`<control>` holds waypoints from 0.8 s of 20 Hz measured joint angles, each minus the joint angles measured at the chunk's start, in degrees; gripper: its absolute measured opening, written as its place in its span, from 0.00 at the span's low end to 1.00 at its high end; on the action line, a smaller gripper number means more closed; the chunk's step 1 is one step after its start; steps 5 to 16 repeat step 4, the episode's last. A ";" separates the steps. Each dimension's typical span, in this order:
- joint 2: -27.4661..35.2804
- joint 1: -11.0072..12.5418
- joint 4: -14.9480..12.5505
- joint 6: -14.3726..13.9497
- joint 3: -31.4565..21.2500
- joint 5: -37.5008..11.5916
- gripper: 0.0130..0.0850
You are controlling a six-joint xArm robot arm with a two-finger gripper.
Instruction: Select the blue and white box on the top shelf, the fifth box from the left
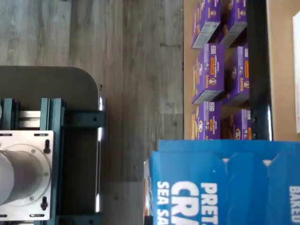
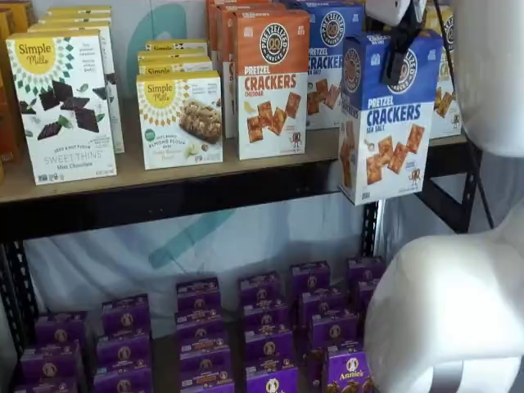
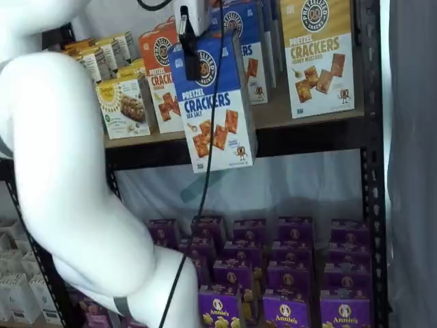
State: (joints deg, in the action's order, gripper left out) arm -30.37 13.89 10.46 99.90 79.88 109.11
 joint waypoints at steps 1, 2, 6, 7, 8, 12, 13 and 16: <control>-0.39 0.14 -0.08 0.20 -0.59 -0.19 0.61; -0.70 0.24 -0.20 0.37 -1.11 -0.36 0.61; -1.15 0.40 -0.46 0.69 -1.95 -0.62 0.61; -1.15 0.40 -0.46 0.69 -1.95 -0.62 0.61; -1.15 0.40 -0.46 0.69 -1.95 -0.62 0.61; -1.15 0.40 -0.46 0.69 -1.95 -0.62 0.61; -1.15 0.40 -0.46 0.69 -1.95 -0.62 0.61; -1.15 0.40 -0.46 0.69 -1.95 -0.62 0.61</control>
